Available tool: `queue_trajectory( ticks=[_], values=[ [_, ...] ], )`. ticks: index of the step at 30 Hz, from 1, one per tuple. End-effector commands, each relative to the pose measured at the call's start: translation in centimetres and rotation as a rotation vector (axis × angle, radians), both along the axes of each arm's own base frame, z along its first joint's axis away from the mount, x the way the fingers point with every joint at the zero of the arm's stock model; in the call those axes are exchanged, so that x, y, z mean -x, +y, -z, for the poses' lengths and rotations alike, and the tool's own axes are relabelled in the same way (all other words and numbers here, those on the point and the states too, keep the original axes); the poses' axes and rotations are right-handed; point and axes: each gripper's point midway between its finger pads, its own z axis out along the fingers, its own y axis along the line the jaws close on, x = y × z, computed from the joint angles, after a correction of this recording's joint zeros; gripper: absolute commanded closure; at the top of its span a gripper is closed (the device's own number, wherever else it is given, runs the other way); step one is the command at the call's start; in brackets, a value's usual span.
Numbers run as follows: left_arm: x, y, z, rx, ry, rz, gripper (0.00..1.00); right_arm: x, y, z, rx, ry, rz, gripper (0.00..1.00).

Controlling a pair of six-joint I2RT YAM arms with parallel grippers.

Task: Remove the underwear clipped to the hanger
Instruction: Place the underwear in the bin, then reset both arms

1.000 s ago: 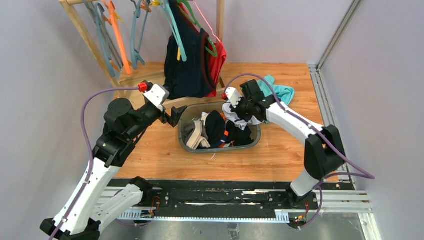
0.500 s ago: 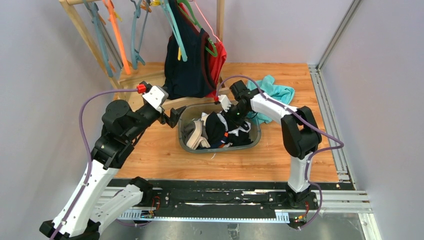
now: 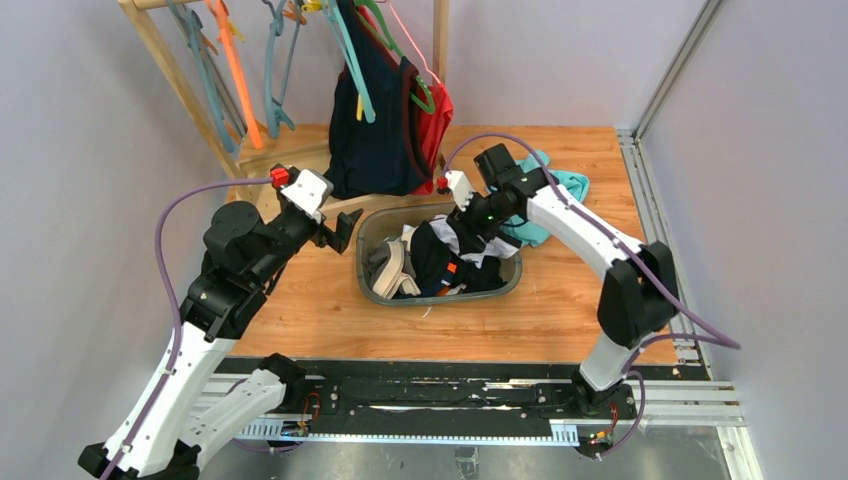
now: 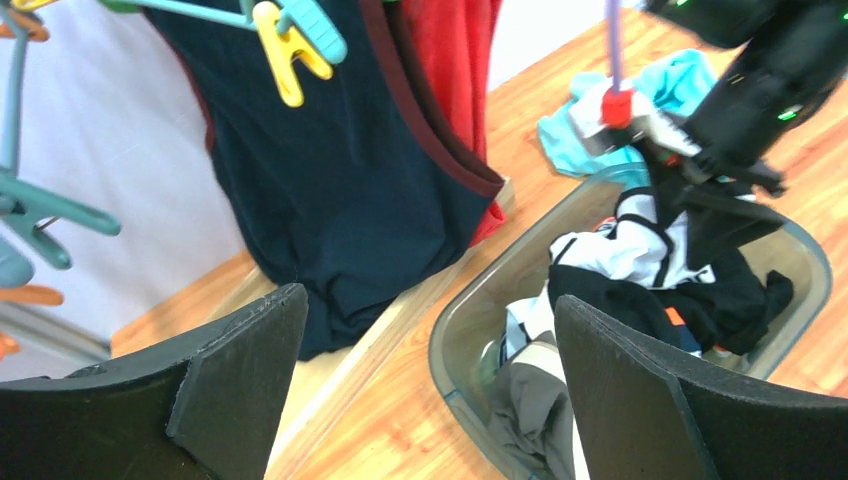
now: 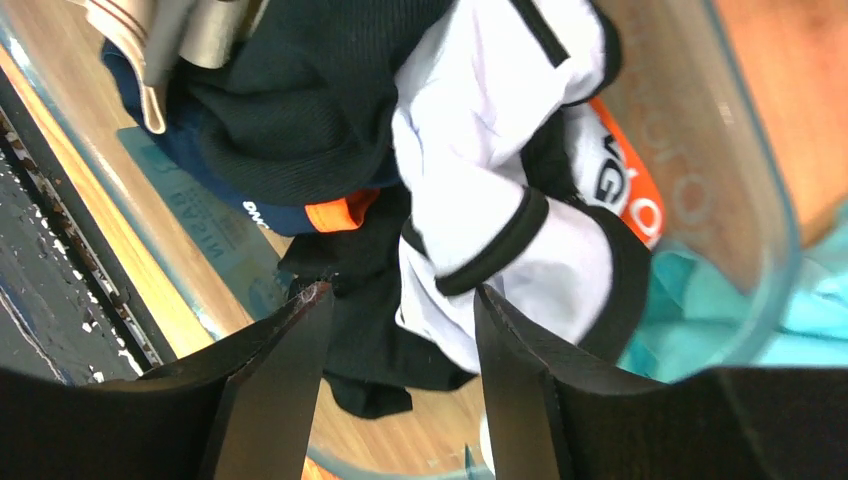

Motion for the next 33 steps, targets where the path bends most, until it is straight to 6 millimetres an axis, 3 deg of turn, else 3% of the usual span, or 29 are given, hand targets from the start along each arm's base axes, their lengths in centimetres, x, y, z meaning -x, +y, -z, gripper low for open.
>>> queue_trajectory(
  ticks=[1, 7, 11, 19, 25, 30, 33],
  values=[
    [-0.7, 2.4, -1.5, 0.006, -0.034, -0.130, 0.02, -0.2, -1.5, -3.8, 0.004, -0.101, 0.013, 0.44],
    [-2.0, 4.5, 0.4, -0.043, 0.011, -0.268, 0.02, -0.3, -3.2, -6.8, -0.021, -0.177, 0.059, 0.43],
    [-2.2, 5.2, 2.0, -0.070, 0.038, -0.294, 0.02, -0.9, -5.3, -7.8, -0.043, -0.186, 0.148, 0.43],
    [-3.2, 6.5, 5.7, -0.074, 0.108, -0.340, 0.02, -2.7, -10.5, -8.9, -0.122, -0.138, 0.442, 0.43],
    [-4.9, 8.6, 9.2, -0.024, 0.214, -0.391, 0.02, -3.8, -14.6, -10.3, -0.134, -0.213, 0.643, 0.43],
    [-6.1, 10.4, 11.5, 0.034, 0.257, -0.429, 0.02, -3.2, -16.9, -10.4, -0.069, -0.289, 0.719, 0.38],
    [-6.2, 10.2, 12.8, 0.055, 0.282, -0.392, 0.02, -2.4, -17.5, -10.4, -0.052, -0.318, 0.722, 0.37]
  ],
)
